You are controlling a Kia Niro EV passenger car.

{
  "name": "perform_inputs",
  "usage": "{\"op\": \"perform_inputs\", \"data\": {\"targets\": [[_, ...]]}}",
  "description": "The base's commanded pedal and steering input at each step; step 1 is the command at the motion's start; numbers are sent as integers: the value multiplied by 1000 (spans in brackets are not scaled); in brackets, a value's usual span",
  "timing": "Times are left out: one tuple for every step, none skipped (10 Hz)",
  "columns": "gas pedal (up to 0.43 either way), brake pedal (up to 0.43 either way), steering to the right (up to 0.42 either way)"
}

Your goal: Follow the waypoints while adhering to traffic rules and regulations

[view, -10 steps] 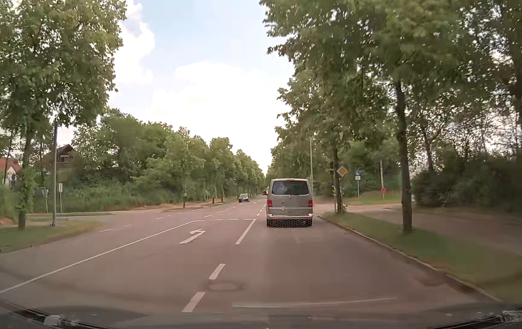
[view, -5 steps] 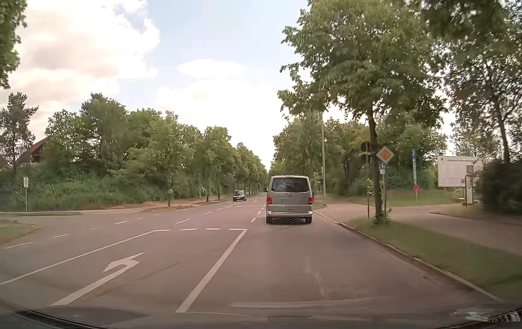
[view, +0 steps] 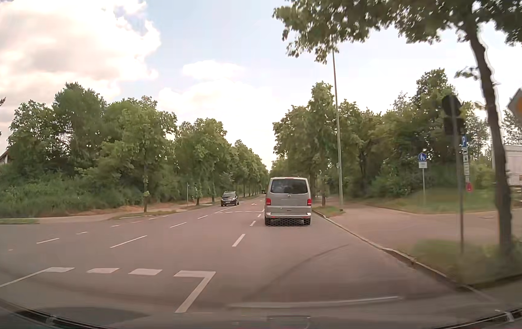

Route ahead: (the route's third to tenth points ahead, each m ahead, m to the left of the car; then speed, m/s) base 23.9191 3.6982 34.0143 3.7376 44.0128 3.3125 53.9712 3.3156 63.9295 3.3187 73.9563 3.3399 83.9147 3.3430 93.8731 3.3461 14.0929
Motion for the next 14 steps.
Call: {"op": "perform_inputs", "data": {"targets": [[130,12,-3],[130,12,-3],[130,12,-3],[130,12,-3],[130,6,-3],[130,12,-3],[130,12,-3],[130,12,-3],[138,12,-3],[138,12,-3],[138,12,-3],[138,12,-1],[138,12,-1],[138,12,-1]]}}
